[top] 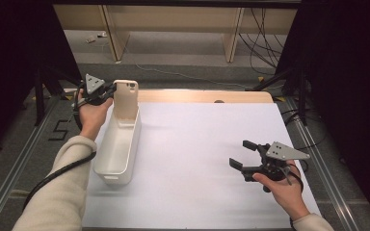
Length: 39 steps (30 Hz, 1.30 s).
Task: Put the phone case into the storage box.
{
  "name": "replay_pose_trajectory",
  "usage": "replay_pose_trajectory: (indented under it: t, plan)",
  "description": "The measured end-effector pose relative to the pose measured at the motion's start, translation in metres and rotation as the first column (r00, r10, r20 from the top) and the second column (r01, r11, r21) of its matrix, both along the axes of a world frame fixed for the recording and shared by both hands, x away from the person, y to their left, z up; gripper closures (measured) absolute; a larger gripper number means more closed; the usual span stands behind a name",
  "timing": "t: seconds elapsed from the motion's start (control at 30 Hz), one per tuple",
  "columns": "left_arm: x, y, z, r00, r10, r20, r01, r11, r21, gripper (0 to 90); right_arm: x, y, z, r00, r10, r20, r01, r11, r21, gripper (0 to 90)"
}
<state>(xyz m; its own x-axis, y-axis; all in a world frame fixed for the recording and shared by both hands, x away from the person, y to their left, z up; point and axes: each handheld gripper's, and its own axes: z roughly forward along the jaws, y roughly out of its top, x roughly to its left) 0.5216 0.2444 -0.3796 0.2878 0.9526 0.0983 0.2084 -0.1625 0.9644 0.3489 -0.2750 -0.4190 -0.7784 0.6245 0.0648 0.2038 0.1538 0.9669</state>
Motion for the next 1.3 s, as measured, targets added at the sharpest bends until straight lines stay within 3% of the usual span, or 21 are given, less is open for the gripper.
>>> replay_pose_trajectory:
  t: [1.3]
  plan:
    - [0.005, 0.003, -0.015, 0.9989, 0.010, -0.046, -0.009, 0.9999, 0.011, 83.1, 0.000, 0.000, 0.000, 1.0000, 0.000, -0.001, 0.000, 1.000, 0.000, 16.2]
